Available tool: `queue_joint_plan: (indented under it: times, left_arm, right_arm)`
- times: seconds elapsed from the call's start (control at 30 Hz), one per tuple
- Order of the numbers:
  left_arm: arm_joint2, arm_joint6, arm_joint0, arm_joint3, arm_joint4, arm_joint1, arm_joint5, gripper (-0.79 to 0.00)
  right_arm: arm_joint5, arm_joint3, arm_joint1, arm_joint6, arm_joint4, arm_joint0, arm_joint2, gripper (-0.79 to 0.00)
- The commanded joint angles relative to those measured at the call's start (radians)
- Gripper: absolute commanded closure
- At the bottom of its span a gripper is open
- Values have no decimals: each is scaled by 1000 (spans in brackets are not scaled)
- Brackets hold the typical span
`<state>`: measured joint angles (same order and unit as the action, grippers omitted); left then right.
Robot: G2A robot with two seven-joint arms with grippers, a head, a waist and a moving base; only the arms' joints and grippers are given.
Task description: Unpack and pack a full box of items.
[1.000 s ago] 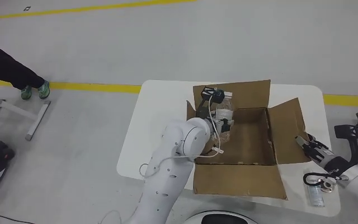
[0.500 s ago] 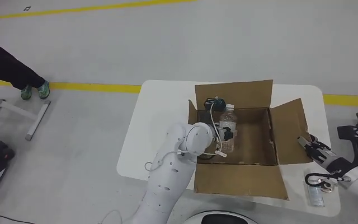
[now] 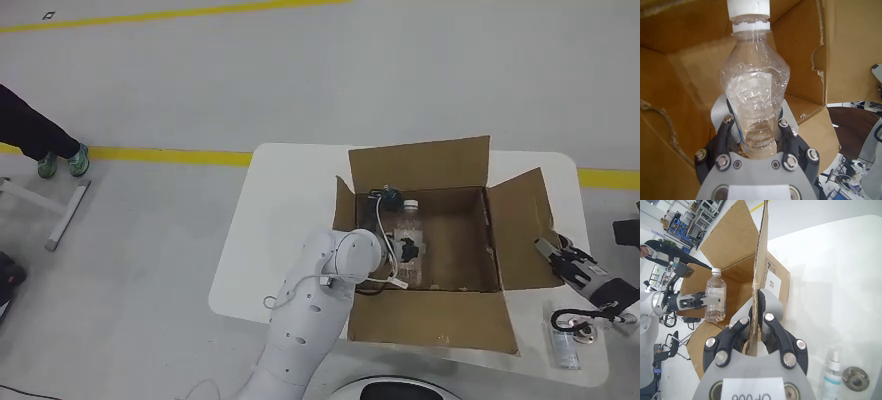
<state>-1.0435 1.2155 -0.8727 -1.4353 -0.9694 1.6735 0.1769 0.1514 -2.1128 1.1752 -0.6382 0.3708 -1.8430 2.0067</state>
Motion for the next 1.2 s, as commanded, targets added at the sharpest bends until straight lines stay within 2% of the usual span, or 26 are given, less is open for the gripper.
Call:
queue_joint_plan:
  times: [0.0,0.47,0.6,0.77,0.83,0.87,0.9,0.93,1.17]
  left_arm:
    - [0,-12,-5,21,20,0,9,0]
    - [1,-37,45,159,23,0,132,0]
    - [16,-5,66,206,6,-1,127,0]
    - [18,-20,83,249,6,-2,129,-6]
    - [26,-26,89,263,-2,-1,133,-83]
    - [29,-28,91,270,1,0,136,-311]
    - [30,-28,93,276,10,1,136,-680]
    - [32,-28,95,281,19,2,136,-785]
    - [42,-35,112,293,25,3,136,-785]
  right_arm:
    - [-1,-10,-1,-4,-15,-7,12,0]
    - [23,-101,-4,-19,-86,-50,51,0]
    - [32,-116,-4,-24,-82,-66,45,0]
    - [36,-130,-5,-18,-88,-78,48,0]
    - [37,-138,-5,-18,-96,-81,51,0]
    - [38,-141,-5,-18,-99,-82,53,0]
    - [38,-143,-5,-18,-103,-83,54,0]
    - [39,-145,-6,-18,-105,-84,56,0]
    - [38,-139,-8,-19,-103,-80,61,0]
